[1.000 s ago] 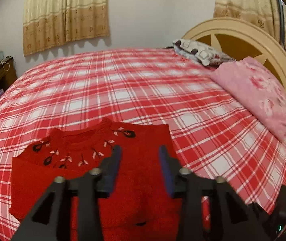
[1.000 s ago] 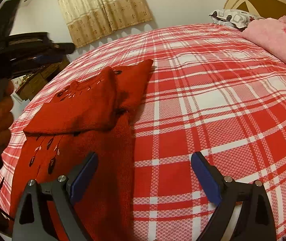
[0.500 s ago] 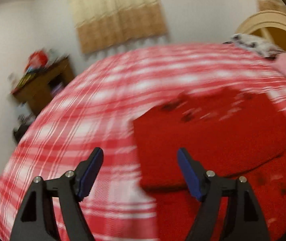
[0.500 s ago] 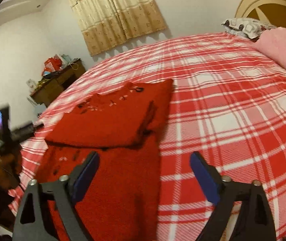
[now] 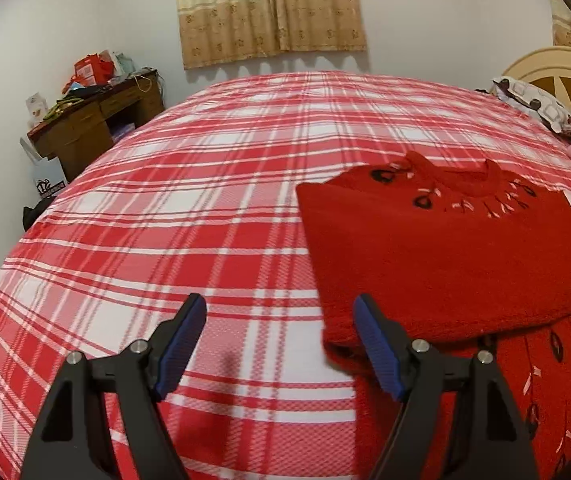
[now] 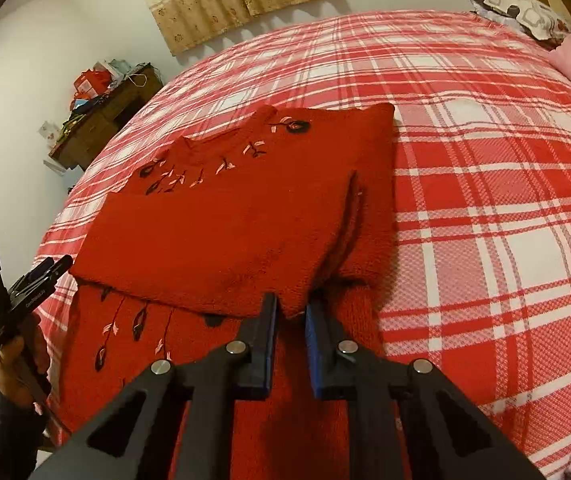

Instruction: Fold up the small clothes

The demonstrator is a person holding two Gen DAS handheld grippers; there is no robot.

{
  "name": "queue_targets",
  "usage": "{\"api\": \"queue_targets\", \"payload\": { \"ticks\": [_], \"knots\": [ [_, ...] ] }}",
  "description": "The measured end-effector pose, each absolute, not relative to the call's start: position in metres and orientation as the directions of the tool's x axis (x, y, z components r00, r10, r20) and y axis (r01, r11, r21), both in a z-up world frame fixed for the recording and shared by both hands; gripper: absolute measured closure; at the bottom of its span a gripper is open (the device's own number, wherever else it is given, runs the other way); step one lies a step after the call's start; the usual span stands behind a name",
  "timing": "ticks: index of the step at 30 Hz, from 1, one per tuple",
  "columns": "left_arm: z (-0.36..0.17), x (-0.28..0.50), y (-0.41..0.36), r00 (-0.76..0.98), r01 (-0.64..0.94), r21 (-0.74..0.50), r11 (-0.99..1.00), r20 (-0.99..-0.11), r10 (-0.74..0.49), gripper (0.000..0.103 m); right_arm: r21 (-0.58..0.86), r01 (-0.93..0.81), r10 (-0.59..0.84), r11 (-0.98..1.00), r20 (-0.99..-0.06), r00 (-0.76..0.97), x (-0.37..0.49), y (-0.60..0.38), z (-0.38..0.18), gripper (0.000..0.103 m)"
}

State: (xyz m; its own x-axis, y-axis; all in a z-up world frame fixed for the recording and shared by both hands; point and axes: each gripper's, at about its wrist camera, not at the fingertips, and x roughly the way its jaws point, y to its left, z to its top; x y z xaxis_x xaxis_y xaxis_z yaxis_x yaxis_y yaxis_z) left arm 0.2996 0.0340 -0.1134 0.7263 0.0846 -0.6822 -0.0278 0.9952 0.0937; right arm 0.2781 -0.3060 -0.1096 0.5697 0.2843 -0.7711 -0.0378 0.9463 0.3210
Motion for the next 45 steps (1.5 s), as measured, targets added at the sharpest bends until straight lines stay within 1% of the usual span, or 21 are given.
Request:
{"api": "queue_targets", "payload": {
  "ticks": [2, 5, 7, 11, 12, 17, 20, 21, 22, 23, 24, 27, 29, 32, 34, 37, 45],
  "knots": [
    [-0.115, 0.299, 0.033, 0.724, -0.024, 0.097, 0.995, -0.684, 0.084, 0.024, 0.298, -0.048, 0.268, 0.953, -0.762, 0.59, 0.274, -0.303, -0.103, 0.091],
    [-0.116, 0.299, 0.034, 0.725, -0.024, 0.1, 0.995, -0.683, 0.086, 0.02, 0.254, -0.04, 0.223, 0.966, -0.75, 0.623, 0.266, -0.305, -0.094, 0.091],
    [-0.118, 0.298, 0.035, 0.724, -0.021, 0.094, 0.995, -0.685, 0.08, 0.017, 0.248, -0.013, 0.202, 0.969, -0.756, 0.622, 0.267, -0.312, -0.095, 0.091],
    [-0.118, 0.297, 0.036, 0.727, -0.015, 0.091, 0.996, -0.683, 0.073, 0.017, 0.249, 0.003, 0.201, 0.968, -0.788, 0.582, 0.273, -0.317, -0.112, 0.091],
    [-0.117, 0.296, 0.036, 0.727, -0.016, 0.091, 0.996, -0.682, 0.074, 0.017, 0.231, 0.011, 0.182, 0.973, -0.793, 0.581, 0.273, -0.316, -0.114, 0.091],
    [-0.113, 0.298, 0.042, 0.737, -0.038, 0.09, 0.995, -0.67, 0.089, 0.016, 0.193, 0.009, 0.152, 0.981, -0.797, 0.585, 0.269, -0.31, -0.105, 0.091],
    [-0.117, 0.301, 0.041, 0.727, -0.036, 0.103, 0.994, -0.679, 0.097, 0.015, 0.147, 0.018, 0.103, 0.989, -0.772, 0.627, 0.265, -0.306, -0.09, 0.082],
    [-0.119, 0.302, 0.04, 0.724, -0.034, 0.112, 0.993, -0.682, 0.101, 0.015, 0.129, 0.015, 0.09, 0.991, -0.763, 0.64, 0.265, -0.303, -0.085, 0.073],
    [-0.12, 0.302, 0.038, 0.722, -0.032, 0.121, 0.992, -0.684, 0.107, 0.015, 0.12, 0.002, 0.089, 0.993, -0.748, 0.657, 0.266, -0.298, -0.078, 0.067],
    [-0.12, 0.302, 0.037, 0.723, -0.033, 0.124, 0.992, -0.682, 0.11, 0.015, 0.13, -0.018, 0.109, 0.991, -0.738, 0.666, 0.266, -0.294, -0.074, 0.058],
    [-0.12, 0.302, 0.036, 0.723, -0.034, 0.125, 0.992, -0.682, 0.111, 0.015, 0.15, -0.048, 0.144, 0.987, -0.729, 0.669, 0.269, -0.289, -0.072, 0.056],
    [-0.12, 0.302, 0.035, 0.721, -0.038, 0.129, 0.991, -0.683, 0.116, 0.015, 0.252, -0.152, 0.289, 0.956, -0.703, 0.65, 0.281, -0.278, -0.073, 0.056],
    [-0.121, 0.302, 0.034, 0.721, -0.041, 0.134, 0.99, -0.682, 0.122, 0.015, 0.311, -0.167, 0.345, 0.936, -0.705, 0.62, 0.294, -0.276, -0.082, 0.056],
    [-0.123, 0.302, 0.033, 0.719, -0.041, 0.135, 0.99, -0.684, 0.123, 0.015, 0.311, -0.117, 0.318, 0.943, -0.739, 0.595, 0.308, -0.283, -0.099, 0.056],
    [-0.123, 0.303, 0.032, 0.721, -0.039, 0.137, 0.99, -0.682, 0.123, 0.015, 0.282, -0.079, 0.275, 0.956, -0.767, 0.58, 0.312, -0.291, -0.11, 0.056],
    [-0.123, 0.303, 0.032, 0.723, -0.035, 0.138, 0.99, -0.681, 0.12, 0.015, 0.305, -0.102, 0.305, 0.947, -0.753, 0.583, 0.309, -0.298, -0.113, 0.057],
    [-0.122, 0.3, 0.032, 0.718, -0.031, 0.123, 0.992, -0.687, 0.108, 0.015, 0.208, -0.089, 0.219, 0.974, -0.765, 0.606, 0.301, -0.292, -0.112, 0.057]
  ]
}}
